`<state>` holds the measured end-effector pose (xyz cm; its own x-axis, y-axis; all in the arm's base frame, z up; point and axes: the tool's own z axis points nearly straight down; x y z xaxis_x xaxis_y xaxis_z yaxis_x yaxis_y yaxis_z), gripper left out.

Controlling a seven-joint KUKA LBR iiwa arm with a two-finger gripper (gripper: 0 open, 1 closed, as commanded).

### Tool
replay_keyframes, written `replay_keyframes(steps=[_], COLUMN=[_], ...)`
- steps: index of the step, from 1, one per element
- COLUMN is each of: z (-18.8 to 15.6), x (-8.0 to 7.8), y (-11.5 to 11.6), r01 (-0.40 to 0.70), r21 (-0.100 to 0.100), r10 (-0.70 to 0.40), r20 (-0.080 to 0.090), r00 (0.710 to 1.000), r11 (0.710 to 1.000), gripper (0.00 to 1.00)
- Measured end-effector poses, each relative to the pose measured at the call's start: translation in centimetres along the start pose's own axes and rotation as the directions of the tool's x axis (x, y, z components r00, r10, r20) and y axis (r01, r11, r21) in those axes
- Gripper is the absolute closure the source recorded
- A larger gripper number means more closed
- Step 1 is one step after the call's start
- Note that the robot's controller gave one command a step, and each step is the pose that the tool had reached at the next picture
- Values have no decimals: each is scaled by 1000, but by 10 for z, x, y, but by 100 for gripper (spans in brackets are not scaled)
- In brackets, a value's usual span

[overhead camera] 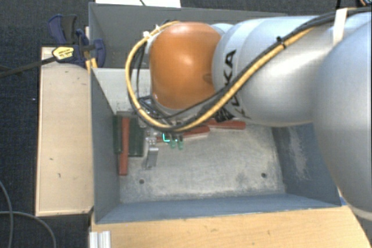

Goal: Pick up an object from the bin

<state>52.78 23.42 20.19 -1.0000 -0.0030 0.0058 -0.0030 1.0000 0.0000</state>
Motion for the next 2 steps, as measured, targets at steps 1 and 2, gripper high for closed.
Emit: replay_keyframes(steps=[1, 2], z=[103, 131], x=[-47, -14], y=[-42, -113], r01=[104, 31], r21=[2, 3], r10=[-104, -31], r20=[0, 1], r00=[995, 1000], r11=[995, 1000], gripper=[0, 0])
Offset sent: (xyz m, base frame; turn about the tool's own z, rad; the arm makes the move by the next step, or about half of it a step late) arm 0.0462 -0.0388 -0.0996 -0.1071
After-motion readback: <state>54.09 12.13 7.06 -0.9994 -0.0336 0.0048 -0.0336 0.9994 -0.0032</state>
